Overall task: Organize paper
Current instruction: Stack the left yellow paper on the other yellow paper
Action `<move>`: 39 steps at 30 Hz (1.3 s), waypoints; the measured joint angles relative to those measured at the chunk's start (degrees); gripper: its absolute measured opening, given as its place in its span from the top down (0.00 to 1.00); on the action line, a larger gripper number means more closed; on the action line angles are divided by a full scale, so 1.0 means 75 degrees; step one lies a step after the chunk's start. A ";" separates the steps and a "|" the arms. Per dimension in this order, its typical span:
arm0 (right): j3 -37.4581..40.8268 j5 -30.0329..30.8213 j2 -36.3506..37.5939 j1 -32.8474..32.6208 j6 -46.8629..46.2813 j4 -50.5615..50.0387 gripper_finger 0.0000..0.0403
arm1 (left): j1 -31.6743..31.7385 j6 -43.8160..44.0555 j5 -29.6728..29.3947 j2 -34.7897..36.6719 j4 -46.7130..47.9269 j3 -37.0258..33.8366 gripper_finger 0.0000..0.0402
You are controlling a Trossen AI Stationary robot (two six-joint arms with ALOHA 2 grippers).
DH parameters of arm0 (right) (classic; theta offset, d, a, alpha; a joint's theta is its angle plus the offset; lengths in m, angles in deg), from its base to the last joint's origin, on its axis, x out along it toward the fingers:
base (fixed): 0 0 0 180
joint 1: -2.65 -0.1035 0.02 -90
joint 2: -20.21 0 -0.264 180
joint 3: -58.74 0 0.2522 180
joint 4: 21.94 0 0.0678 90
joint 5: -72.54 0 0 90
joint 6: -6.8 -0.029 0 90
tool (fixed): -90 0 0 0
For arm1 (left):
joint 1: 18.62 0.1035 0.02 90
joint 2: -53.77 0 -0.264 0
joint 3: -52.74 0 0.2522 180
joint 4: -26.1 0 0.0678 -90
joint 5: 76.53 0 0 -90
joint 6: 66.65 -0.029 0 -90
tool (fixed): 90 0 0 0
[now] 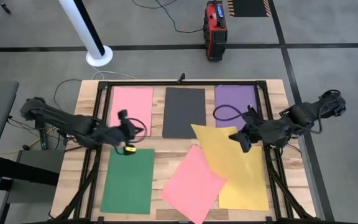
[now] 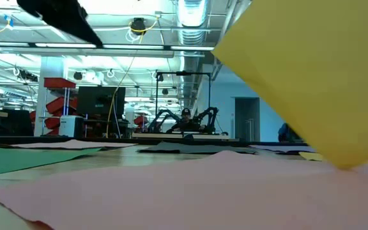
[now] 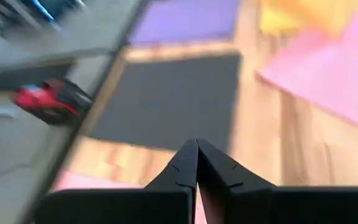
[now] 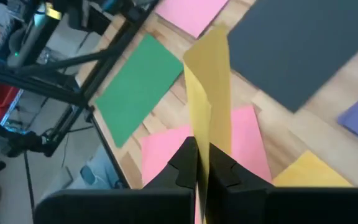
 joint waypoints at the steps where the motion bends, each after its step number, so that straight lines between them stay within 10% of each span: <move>1: 0.0000 -0.0002 0.0000 -0.0077 -0.0084 -0.0051 1.00 | 0.0066 0.0114 0.0236 -0.0225 -0.0020 -0.0044 1.00; 16: 0.0000 0.0069 0.0015 -0.1027 -0.1315 -0.0918 1.00 | 0.0828 -0.0447 0.2494 -0.3784 -0.4105 -0.0083 1.00; 39: 0.0000 0.0414 -0.0009 -0.1174 -0.1490 -0.1016 1.00 | 0.1261 -0.0735 0.2501 -0.6045 -0.5295 0.0452 1.00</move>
